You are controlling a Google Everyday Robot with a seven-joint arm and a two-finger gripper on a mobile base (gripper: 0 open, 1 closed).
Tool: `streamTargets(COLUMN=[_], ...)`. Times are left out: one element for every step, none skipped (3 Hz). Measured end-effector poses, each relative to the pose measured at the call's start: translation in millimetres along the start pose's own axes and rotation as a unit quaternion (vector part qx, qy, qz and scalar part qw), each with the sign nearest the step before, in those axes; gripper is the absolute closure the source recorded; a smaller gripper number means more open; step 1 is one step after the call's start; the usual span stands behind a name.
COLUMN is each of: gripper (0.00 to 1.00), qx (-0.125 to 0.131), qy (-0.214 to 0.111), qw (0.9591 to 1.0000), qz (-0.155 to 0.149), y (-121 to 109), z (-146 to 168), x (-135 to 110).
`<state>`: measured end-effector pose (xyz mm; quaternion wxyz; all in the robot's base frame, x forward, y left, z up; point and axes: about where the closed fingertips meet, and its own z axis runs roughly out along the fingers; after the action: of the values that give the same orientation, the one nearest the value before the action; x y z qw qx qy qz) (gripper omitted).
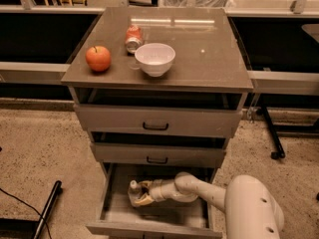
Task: Place blue plastic bottle into bottom drawer
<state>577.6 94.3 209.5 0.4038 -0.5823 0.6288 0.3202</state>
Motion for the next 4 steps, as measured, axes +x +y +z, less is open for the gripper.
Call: streamTargets(gripper=[0.34, 0.11, 0.00, 0.00], qx=[-0.016, -0.016, -0.016, 0.004], qy=[0.000, 0.000, 0.000, -0.004], qw=[0.9992, 0.9992, 0.9992, 0.9997], qz=[0.036, 0.038, 0.037, 0.025], y=[2.4, 2.2, 2.2, 1.2], z=[2.7, 2.6, 2.5, -6.7], x=[10.7, 10.6, 10.6, 9.3])
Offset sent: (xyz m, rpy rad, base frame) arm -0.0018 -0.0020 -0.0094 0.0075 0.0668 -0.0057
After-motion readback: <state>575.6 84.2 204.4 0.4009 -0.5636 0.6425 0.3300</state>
